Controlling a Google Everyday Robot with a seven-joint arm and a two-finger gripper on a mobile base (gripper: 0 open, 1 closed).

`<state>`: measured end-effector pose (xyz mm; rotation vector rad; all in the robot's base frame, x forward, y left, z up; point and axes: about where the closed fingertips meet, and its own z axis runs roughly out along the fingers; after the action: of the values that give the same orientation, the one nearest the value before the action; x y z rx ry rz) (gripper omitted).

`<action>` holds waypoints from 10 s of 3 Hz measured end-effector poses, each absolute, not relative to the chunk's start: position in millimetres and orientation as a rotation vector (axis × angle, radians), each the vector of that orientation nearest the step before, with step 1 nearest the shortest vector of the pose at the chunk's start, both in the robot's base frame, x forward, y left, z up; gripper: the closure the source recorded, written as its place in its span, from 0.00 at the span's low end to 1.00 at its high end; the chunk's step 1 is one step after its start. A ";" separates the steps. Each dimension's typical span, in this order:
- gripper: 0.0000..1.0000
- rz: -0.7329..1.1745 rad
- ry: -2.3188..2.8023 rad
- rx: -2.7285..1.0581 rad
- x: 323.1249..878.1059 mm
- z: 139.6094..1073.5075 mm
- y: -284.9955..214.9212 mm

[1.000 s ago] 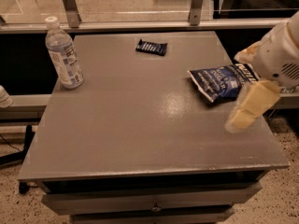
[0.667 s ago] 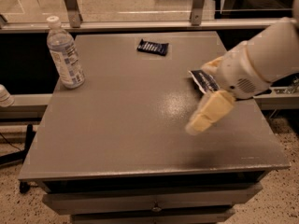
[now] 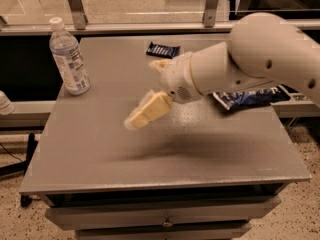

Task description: Knock blue plastic bottle over

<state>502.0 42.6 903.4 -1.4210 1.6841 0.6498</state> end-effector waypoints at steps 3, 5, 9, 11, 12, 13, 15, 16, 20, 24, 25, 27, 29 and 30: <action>0.00 0.614 1.620 -1.351 518.2 917.9 58.9; 0.00 0.637 1.470 -1.259 574.9 905.1 110.6; 0.00 0.866 1.298 -1.149 650.4 898.0 239.4; 0.43 0.925 1.311 -1.143 644.7 891.7 258.1; 0.66 0.933 1.339 -1.124 634.8 886.7 252.5; 0.90 0.917 1.376 -1.123 621.9 888.3 234.6; 1.00 0.775 1.457 -1.211 620.2 934.3 151.1; 1.00 0.690 1.570 -1.325 614.1 941.7 112.0; 1.00 0.241 2.144 -1.983 543.3 870.1 25.9; 0.12 0.234 2.081 -2.057 531.1 853.7 65.5; 0.00 0.258 2.052 -2.041 529.8 854.2 76.6; 0.00 0.300 2.017 -1.998 525.9 856.3 88.8; 0.00 0.403 1.941 -1.835 510.1 866.9 82.0; 0.00 0.438 1.866 -1.658 497.1 878.4 52.0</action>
Offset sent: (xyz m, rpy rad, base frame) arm 0.0098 0.0196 0.0113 0.0489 -0.0490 -0.0079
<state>497.1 52.0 878.4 -1.6580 1.8657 0.4377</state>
